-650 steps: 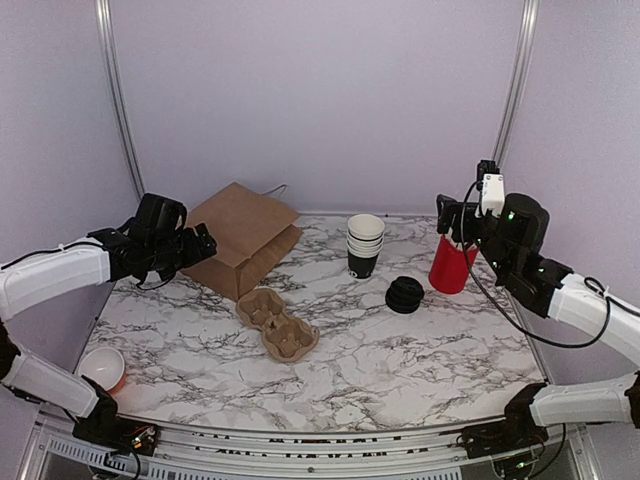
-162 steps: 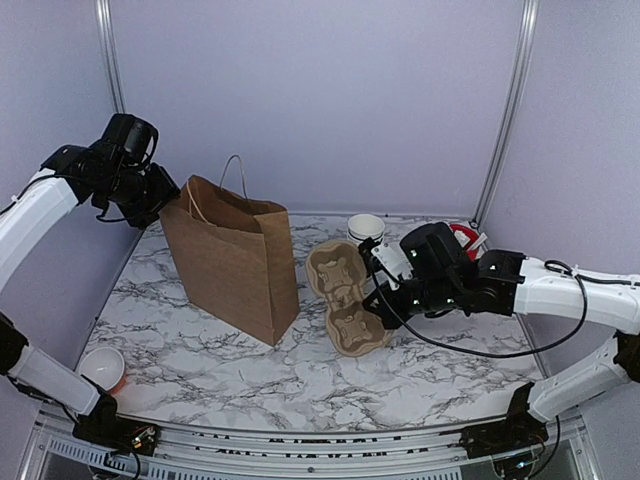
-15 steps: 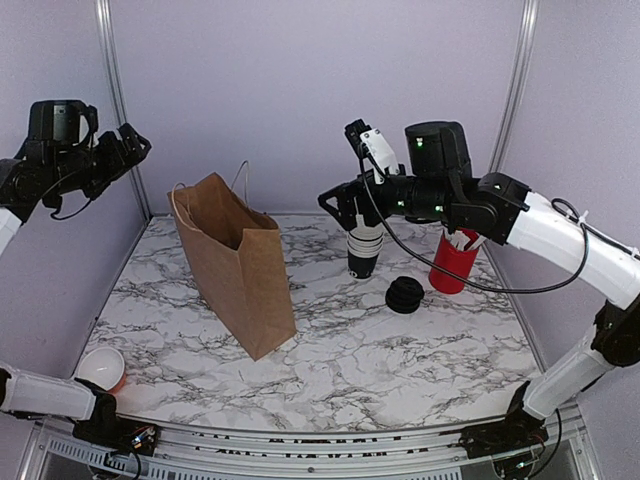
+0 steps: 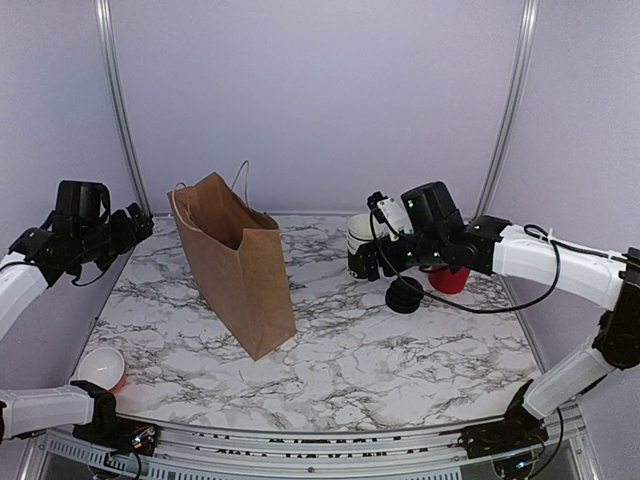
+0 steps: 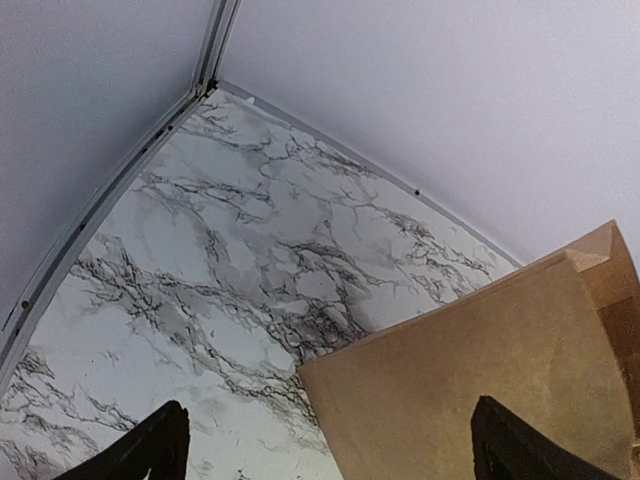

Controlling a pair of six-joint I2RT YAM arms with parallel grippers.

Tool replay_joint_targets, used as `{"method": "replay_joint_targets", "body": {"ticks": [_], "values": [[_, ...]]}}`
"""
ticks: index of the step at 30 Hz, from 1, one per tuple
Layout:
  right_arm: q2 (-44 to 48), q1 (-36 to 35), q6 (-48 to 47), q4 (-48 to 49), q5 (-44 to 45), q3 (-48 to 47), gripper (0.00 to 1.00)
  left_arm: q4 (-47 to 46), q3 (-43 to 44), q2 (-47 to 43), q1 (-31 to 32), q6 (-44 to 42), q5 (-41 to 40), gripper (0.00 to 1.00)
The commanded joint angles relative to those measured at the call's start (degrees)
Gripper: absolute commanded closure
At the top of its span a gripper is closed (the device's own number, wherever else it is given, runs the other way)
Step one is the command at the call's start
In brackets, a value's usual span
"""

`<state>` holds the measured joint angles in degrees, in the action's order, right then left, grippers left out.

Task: Pack the takeout coffee

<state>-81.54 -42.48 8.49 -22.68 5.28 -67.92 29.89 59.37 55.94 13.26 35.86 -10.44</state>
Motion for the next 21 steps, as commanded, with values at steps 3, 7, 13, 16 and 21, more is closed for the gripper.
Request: {"method": "replay_joint_targets", "body": {"ticks": [3,7,13,16,21], "values": [[-7.5,-1.6,2.9,7.6,-1.0,2.0,0.02,-8.0,-13.3,-2.9,-0.3,7.4,5.7,0.01],[-15.0,-6.1,3.3,9.9,4.0,0.0,0.02,-15.2,-21.4,-0.7,-0.4,11.7,12.0,0.01],[-26.4,-9.2,5.9,14.0,8.2,-3.3,0.02,-23.8,-26.1,5.6,0.4,16.2,14.7,0.01],[-29.5,-10.1,6.4,16.3,9.1,-4.4,0.03,-27.6,-26.2,9.7,0.5,17.7,14.9,0.01],[-32.2,-11.1,6.9,19.4,9.9,-4.4,0.03,-31.6,-21.6,19.3,0.5,17.8,14.5,0.01]]}}
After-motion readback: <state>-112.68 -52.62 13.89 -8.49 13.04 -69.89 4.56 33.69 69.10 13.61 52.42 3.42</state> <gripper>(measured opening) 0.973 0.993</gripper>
